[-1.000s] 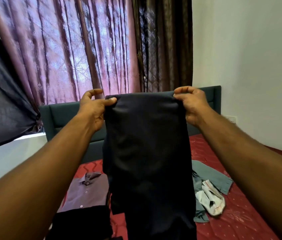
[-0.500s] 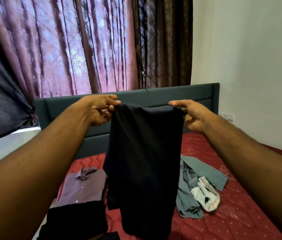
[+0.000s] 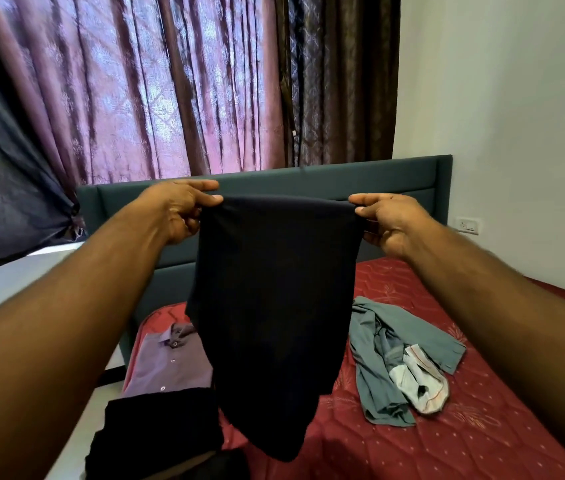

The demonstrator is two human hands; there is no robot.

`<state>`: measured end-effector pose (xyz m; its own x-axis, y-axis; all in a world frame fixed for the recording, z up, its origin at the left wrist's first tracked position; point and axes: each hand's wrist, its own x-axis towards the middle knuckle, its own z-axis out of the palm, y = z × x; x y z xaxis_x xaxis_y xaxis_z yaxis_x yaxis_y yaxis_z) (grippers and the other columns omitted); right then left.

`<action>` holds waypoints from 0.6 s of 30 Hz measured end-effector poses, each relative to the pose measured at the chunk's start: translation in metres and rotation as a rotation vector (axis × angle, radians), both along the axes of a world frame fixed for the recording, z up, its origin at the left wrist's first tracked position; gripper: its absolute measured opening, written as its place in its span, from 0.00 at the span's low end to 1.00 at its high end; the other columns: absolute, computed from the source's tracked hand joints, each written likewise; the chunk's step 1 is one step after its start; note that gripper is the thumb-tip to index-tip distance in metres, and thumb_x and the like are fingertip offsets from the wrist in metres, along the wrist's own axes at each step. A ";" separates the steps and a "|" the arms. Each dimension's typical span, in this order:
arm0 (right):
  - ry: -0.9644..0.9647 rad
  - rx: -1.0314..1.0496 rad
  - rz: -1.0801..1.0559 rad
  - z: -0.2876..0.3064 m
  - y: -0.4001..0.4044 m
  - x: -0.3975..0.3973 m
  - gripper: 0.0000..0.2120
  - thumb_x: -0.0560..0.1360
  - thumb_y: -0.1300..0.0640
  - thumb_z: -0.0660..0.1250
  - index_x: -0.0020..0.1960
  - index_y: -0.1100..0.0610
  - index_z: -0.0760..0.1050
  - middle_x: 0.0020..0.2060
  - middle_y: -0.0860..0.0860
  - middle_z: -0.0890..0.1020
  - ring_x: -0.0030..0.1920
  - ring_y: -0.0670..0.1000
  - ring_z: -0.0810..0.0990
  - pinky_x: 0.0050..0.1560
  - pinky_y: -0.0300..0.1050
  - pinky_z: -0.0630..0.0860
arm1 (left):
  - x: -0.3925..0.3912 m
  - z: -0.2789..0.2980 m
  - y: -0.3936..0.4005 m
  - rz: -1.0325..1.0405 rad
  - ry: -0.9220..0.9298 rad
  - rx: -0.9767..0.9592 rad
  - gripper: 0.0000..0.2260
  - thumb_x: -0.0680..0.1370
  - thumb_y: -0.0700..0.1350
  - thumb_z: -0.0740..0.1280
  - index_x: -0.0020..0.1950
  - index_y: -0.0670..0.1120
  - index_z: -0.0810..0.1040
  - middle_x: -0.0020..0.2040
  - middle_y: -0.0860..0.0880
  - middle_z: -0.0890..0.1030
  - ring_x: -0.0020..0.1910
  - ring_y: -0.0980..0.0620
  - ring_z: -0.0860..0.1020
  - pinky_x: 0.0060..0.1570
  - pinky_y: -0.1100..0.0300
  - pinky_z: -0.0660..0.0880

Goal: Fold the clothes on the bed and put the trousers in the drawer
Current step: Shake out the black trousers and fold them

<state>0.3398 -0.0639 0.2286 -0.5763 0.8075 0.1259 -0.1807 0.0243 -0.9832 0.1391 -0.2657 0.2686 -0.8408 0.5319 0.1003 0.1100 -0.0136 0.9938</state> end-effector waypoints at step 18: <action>0.030 -0.055 -0.215 0.056 0.082 -0.106 0.15 0.77 0.71 0.59 0.40 0.59 0.80 0.31 0.52 0.76 0.28 0.47 0.71 0.19 0.32 0.65 | -0.085 0.011 0.076 0.120 -0.191 0.105 0.15 0.79 0.31 0.63 0.39 0.48 0.69 0.19 0.53 0.67 0.12 0.59 0.56 0.13 0.71 0.55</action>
<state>0.2339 0.0178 0.2846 -0.3869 0.9174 0.0931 -0.2067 0.0121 -0.9783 0.0541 -0.1899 0.2801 -0.9063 0.4223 -0.0170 -0.0725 -0.1156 0.9906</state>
